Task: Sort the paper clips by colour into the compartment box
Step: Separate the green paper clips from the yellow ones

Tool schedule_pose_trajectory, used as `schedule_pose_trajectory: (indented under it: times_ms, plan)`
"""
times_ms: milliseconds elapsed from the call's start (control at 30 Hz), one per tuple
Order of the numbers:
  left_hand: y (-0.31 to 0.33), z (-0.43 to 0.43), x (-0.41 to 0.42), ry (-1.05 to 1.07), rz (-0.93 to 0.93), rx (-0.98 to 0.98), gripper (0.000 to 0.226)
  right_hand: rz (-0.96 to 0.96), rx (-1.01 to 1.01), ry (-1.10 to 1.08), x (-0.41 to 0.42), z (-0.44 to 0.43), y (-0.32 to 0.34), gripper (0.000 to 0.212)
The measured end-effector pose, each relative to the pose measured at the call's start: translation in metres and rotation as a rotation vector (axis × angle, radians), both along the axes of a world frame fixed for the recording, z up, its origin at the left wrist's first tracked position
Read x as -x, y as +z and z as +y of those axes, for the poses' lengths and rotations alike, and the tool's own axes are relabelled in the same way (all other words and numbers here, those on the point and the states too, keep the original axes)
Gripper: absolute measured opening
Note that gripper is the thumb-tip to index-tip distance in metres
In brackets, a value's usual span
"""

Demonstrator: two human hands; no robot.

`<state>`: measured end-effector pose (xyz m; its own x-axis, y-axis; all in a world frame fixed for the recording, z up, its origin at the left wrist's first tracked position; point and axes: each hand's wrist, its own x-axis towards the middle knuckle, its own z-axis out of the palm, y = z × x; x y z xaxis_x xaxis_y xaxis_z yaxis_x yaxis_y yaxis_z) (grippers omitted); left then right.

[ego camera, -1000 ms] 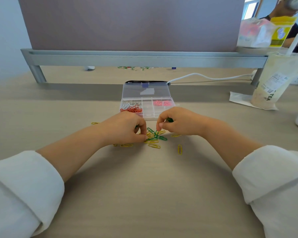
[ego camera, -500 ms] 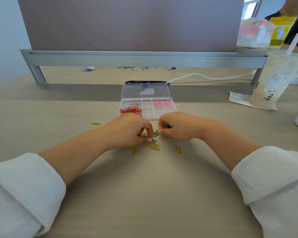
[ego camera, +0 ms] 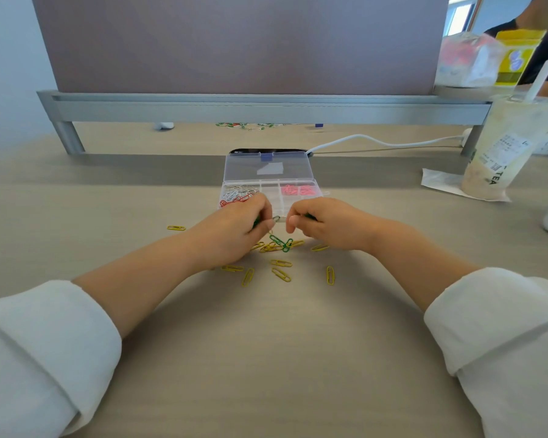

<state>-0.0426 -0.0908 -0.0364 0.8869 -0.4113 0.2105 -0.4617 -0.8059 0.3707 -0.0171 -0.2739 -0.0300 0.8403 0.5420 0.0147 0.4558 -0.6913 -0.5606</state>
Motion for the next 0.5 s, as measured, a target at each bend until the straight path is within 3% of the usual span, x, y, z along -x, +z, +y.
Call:
schedule_pose_trajectory:
  times_ms: [133,267,500]
  plan:
    - [0.0006,-0.0002,0.0008,0.001,0.055,0.122,0.022,-0.073,-0.010,-0.034,-0.0007,-0.0004,0.0001,0.046]
    - [0.0036,-0.0015,0.0025,-0.019,0.131,0.271,0.020,-0.101,0.057,-0.062,-0.0011,-0.0001,-0.0001,0.053]
    - [-0.0053,-0.0007,-0.0047,0.086,0.203,0.323,0.025,-0.087,0.163,-0.040,-0.0043,-0.0021,-0.0029,0.016]
